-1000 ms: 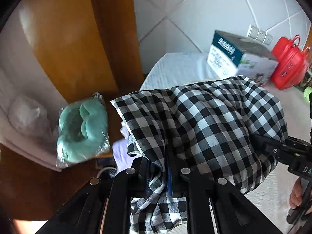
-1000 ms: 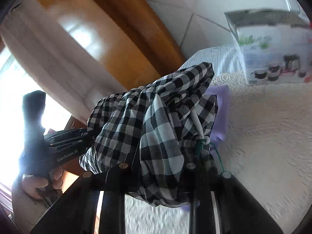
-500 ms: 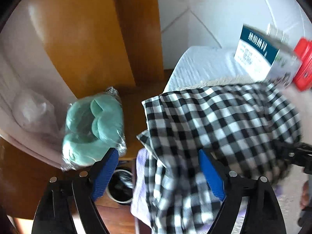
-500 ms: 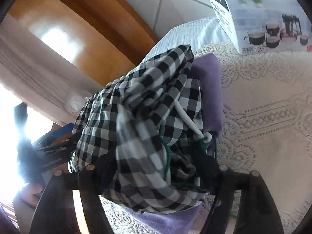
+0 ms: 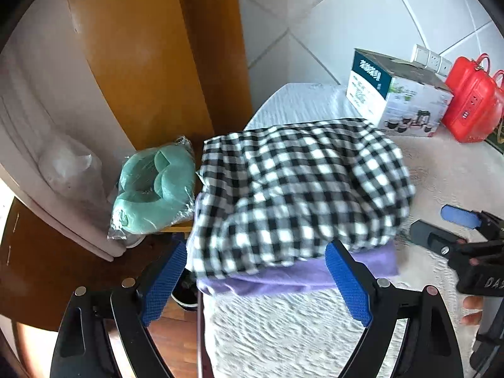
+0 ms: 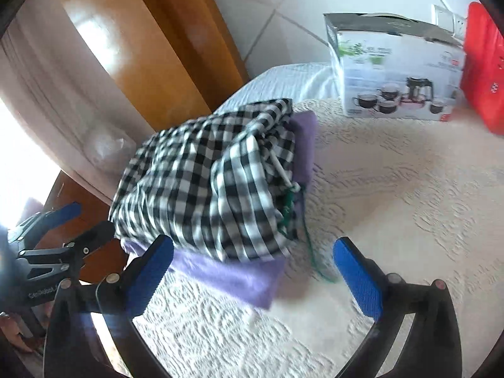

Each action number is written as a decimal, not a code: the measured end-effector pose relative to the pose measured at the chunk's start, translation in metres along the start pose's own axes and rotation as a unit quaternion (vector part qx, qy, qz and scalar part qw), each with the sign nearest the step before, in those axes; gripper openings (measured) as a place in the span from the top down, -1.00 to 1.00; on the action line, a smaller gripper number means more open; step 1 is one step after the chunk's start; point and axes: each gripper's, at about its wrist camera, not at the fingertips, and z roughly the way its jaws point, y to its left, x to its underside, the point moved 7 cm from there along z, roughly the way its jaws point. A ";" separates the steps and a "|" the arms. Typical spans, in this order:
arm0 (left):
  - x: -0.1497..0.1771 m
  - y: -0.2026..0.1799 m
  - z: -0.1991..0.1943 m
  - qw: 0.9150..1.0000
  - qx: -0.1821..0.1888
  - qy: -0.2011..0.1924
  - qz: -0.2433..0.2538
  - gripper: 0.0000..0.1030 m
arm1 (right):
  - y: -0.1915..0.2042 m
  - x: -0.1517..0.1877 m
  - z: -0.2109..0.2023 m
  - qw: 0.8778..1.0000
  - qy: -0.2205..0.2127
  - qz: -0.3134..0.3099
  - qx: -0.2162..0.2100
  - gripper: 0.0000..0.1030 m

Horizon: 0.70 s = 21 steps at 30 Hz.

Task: Fold clothes
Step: 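Lower the pants onto the folded purple cloth and open both grippers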

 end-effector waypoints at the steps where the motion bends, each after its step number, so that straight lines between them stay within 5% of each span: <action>1: 0.003 -0.005 -0.001 1.000 0.002 0.009 -0.005 -0.76 | -0.002 0.005 -0.003 1.000 0.004 -0.002 0.005 -1.00; 3: 0.010 -0.011 0.002 0.999 0.008 0.032 -0.021 -0.76 | -0.003 0.012 -0.008 1.000 0.010 -0.008 0.013 -1.00; 8: 0.022 -0.024 0.007 0.992 0.098 0.046 -0.061 -0.76 | -0.002 0.025 -0.020 0.999 0.014 -0.025 0.031 -1.00; 21: 0.020 -0.032 0.011 0.995 0.077 0.058 -0.022 -0.76 | 0.000 0.034 -0.024 0.998 0.017 -0.036 0.042 -1.00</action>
